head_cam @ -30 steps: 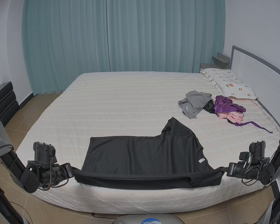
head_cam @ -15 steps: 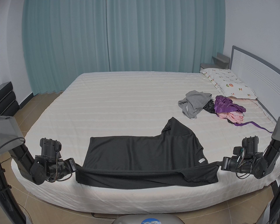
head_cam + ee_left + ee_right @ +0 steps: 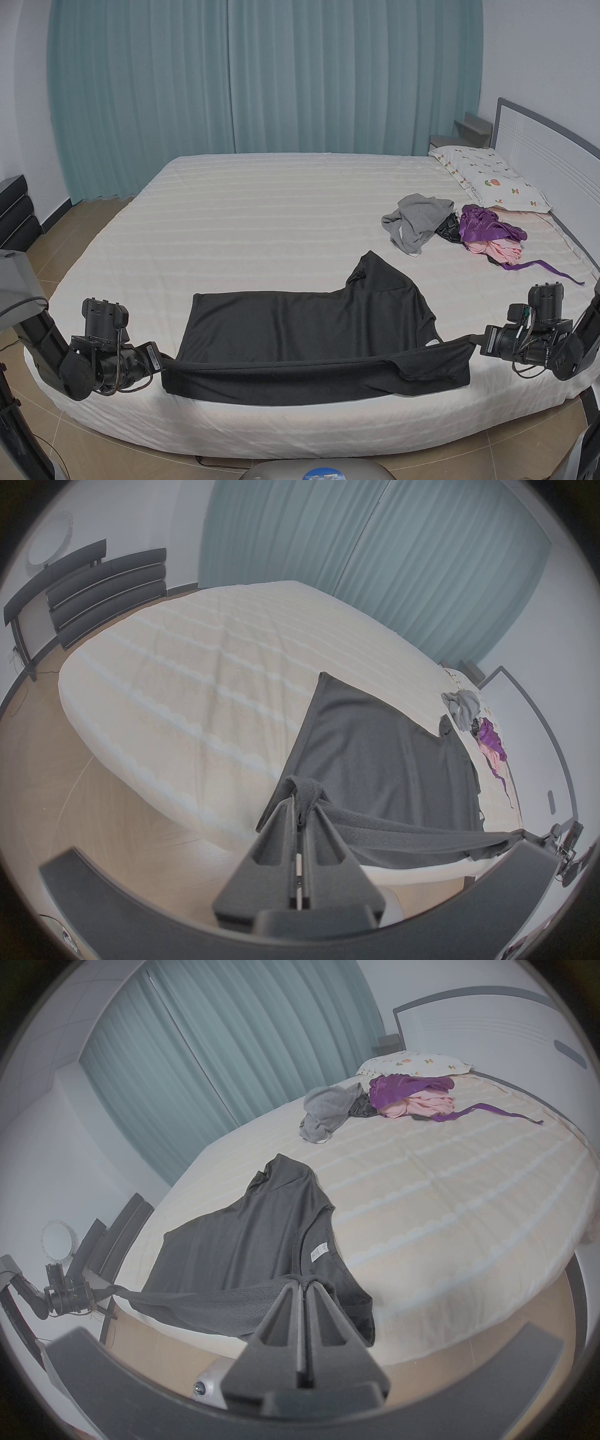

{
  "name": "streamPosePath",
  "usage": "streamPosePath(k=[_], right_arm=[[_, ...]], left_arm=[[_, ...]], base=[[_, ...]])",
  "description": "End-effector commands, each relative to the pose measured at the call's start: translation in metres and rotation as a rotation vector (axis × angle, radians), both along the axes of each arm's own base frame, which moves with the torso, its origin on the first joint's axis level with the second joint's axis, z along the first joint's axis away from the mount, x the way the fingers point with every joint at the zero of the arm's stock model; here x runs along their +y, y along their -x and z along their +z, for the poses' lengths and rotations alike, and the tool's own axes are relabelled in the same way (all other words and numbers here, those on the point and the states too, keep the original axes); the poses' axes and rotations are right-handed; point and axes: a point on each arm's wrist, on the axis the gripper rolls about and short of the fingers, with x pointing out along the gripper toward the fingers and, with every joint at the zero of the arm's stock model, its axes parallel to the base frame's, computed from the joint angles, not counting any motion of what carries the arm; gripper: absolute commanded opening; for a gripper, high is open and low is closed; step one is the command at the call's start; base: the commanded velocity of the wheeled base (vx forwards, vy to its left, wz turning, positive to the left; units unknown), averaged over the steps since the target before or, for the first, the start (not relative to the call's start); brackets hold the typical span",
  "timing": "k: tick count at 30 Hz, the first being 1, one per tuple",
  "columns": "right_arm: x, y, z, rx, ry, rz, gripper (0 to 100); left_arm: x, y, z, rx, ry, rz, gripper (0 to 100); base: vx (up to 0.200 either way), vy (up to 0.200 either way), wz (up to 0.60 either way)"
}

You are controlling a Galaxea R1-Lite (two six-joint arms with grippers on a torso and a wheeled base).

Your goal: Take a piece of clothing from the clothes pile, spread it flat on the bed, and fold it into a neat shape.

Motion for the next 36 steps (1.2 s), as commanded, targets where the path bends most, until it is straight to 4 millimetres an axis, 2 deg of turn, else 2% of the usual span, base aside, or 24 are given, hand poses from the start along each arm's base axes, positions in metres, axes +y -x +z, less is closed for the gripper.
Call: streamPosePath(k=[1, 14, 23, 36], right_arm=[[-0.006, 0.016, 0.023, -0.064, -0.005, -0.024, 0], [-0.006, 0.044, 0.031, -0.074, -0.005, -0.017, 0], [-0.006, 0.065, 0.025, -0.032, 0.000, -0.007, 0], [-0.004, 0.089, 0.013, 0.035, 0.011, 0.026, 0]], left_arm=[[-0.001, 0.020, 0.012, -0.020, 0.014, -0.021, 0], [0.000, 0.047, 0.021, -0.024, 0.040, -0.049, 0], [0.000, 0.065, 0.019, 0.003, 0.032, -0.063, 0], [0.000, 0.080, 0.009, 0.078, 0.001, -0.092, 0]], base=[[0.000, 0.000, 0.00], [0.000, 0.000, 0.00], [0.000, 0.000, 0.00], [0.000, 0.000, 0.00]])
